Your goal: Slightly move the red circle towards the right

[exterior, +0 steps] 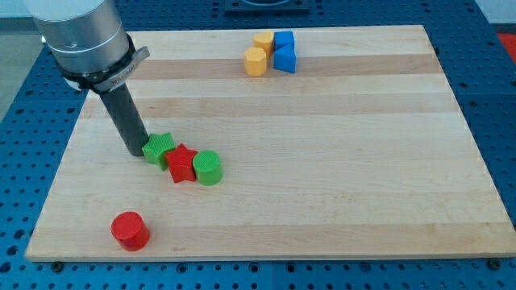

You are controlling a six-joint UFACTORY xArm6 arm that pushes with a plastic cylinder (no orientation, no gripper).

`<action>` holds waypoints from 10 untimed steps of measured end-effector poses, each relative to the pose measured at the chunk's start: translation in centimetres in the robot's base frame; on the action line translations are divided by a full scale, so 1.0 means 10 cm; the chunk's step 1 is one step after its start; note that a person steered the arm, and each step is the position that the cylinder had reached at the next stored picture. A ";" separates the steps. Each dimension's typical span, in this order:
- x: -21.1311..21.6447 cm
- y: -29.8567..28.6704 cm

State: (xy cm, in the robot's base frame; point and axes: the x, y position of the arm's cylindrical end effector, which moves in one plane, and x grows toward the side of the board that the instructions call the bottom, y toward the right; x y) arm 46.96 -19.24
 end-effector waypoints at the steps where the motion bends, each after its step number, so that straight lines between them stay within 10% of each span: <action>1: 0.13 -0.29; 5: 1.21 -0.55; 10: 1.36 -0.07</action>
State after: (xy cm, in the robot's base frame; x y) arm 60.52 -19.90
